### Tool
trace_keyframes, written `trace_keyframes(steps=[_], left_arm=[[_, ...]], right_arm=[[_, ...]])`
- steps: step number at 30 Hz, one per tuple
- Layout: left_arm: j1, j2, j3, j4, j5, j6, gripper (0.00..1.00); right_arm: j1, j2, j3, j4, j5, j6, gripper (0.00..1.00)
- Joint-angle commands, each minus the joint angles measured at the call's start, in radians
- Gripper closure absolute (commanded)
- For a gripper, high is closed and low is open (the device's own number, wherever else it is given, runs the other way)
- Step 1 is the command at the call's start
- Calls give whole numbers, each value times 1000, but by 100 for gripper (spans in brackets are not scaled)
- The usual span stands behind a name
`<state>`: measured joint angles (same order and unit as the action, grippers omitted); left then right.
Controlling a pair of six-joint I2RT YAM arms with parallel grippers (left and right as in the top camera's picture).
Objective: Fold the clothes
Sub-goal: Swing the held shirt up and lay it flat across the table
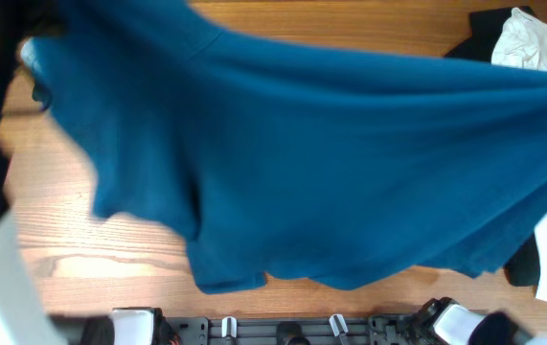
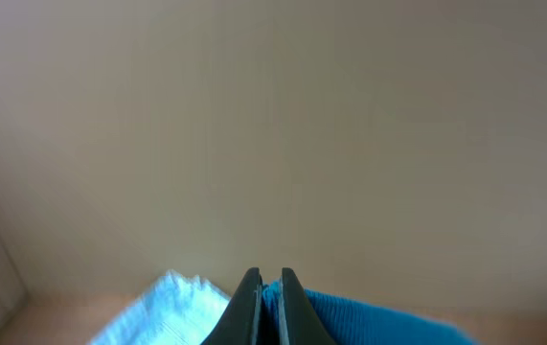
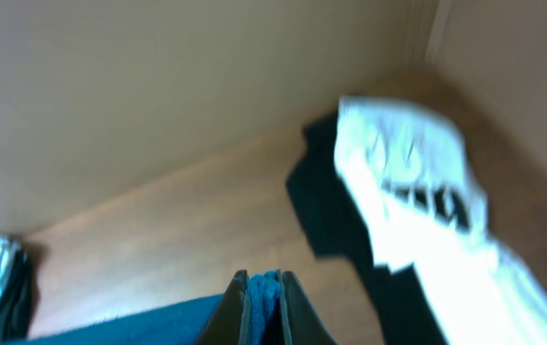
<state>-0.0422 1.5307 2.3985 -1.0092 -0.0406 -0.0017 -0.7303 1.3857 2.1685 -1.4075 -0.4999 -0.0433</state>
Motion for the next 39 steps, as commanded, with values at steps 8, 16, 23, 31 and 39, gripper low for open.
trace_keyframes(steps=[8, 16, 23, 31, 39], left_arm=[[-1, 438, -1, -23, 228, 17, 96], [-51, 695, -1, 284, 291, 13, 96], [-93, 731, -1, 510, 253, -14, 96], [-106, 729, -1, 122, 253, -13, 96], [-100, 687, -1, -210, 270, -14, 96]], right_arm=[[251, 517, -2, 113, 50, -83, 96], [381, 787, -2, 587, 117, 112, 96], [425, 808, -2, 707, 183, 149, 96], [361, 794, -2, 454, 169, 121, 96], [282, 776, -3, 195, 76, 20, 96]])
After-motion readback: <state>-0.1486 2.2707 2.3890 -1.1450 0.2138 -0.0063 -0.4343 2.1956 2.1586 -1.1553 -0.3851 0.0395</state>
